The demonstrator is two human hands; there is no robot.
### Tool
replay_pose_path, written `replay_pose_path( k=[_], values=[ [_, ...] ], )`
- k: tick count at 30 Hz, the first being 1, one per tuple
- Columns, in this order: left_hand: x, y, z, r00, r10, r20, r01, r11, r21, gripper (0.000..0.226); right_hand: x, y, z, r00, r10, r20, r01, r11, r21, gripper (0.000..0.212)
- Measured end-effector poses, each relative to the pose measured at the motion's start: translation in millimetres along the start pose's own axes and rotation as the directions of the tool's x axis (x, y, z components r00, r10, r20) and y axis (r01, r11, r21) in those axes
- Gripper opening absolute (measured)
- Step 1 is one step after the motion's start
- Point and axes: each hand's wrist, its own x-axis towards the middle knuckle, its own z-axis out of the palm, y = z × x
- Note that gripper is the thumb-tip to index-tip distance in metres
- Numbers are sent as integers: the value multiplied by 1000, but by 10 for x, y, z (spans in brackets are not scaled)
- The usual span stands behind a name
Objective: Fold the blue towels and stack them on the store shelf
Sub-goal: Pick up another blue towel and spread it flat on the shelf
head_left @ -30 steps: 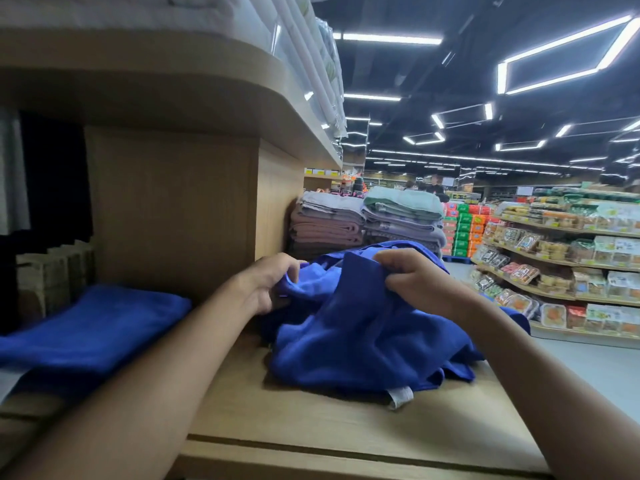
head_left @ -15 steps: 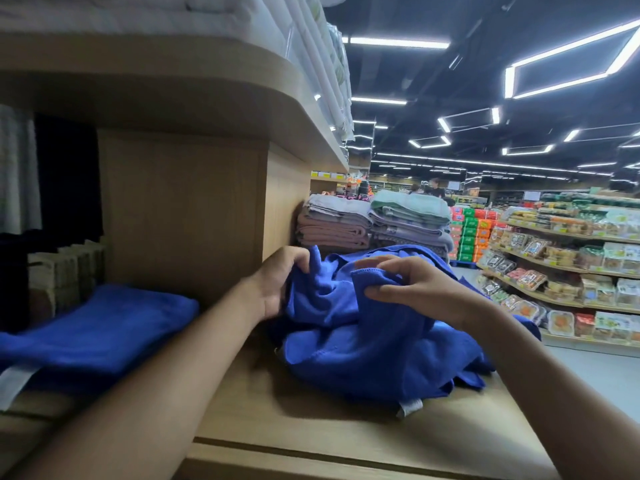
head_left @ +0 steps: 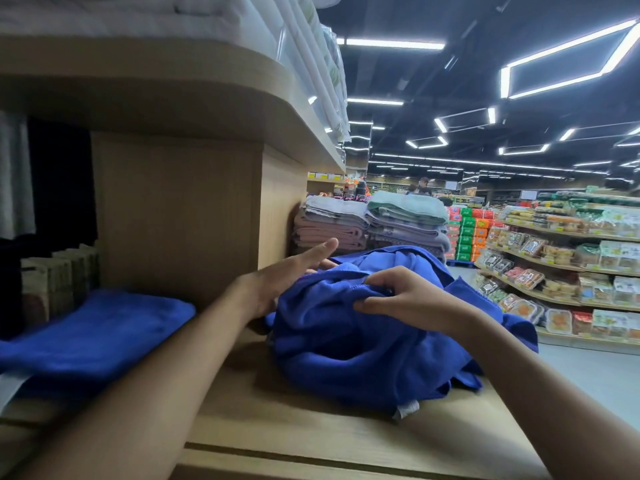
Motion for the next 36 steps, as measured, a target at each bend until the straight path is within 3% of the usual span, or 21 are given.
replay_pose_path(
  k=[2, 4, 6, 8, 9, 13, 17, 20, 23, 25, 27, 28, 30, 32, 33, 34, 36],
  values=[
    [23, -17, 51, 977, 199, -82, -172, 952, 254, 81, 23, 19, 17, 999, 11, -43, -10, 1000, 19, 44],
    [45, -47, 82, 910, 402, -105, -300, 810, 505, 71, 39, 35, 23, 998, 22, -60, -20, 999, 38, 43],
    [95, -87, 63, 873, 481, -78, -339, 715, 611, 49, 40, 37, 17, 997, 37, -64, -33, 998, 56, 40],
    [141, -102, 43, 845, 516, -141, -317, 695, 645, 19, 37, 45, 2, 996, 60, -73, -55, 996, 72, 28],
    [158, -101, 41, 832, 521, -194, -304, 718, 625, 8, 31, 41, -7, 994, 65, -86, -60, 996, 62, 20],
    [197, -97, 0, 818, 457, -348, -253, 830, 496, 12, 4, -9, -30, 990, 57, -132, -48, 997, 65, 8],
    [159, -155, -29, 942, 272, -198, -76, 744, 663, 20, -14, -63, -22, 989, 74, -126, -67, 996, 62, 5],
    [157, -198, -42, 970, 177, -165, 2, 675, 738, 17, -32, -93, -15, 994, 90, -60, -85, 994, 76, 12],
    [166, -156, -35, 949, 219, -228, -59, 832, 552, 7, -48, -105, -36, 995, 97, -28, -94, 991, 94, 18],
    [194, -116, -37, 889, 283, -361, -93, 882, 463, 8, -50, -110, -55, 993, 121, -19, -116, 982, 151, 23],
    [200, -83, -10, 811, 317, -491, -149, 925, 350, 8, -69, -130, -79, 994, 109, 8, -106, 937, 333, 16],
    [190, -57, 3, 799, 285, -529, -181, 954, 239, 6, -85, -151, -96, 997, 67, 48, -82, 870, 486, 12],
    [135, 0, 55, 861, 179, -476, -218, 976, -26, 10, -138, -221, -149, 987, -100, 125, -32, 644, 764, 6],
    [100, 30, 126, 929, 141, -341, -214, 959, -186, 22, -164, -290, -179, 963, -248, 107, 25, 475, 880, 11],
    [81, 49, 171, 944, 149, -294, -217, 953, -214, 27, -154, -304, -167, 961, -266, 74, 59, 457, 888, 11],
    [56, 70, 217, 951, 167, -260, -227, 949, -219, 30, -137, -310, -139, 971, -238, 21, 102, 493, 864, 10],
    [21, 107, 291, 953, 213, -218, -256, 946, -198, 27, -75, -279, -62, 980, -121, -157, 196, 715, 671, 3]
  ],
)
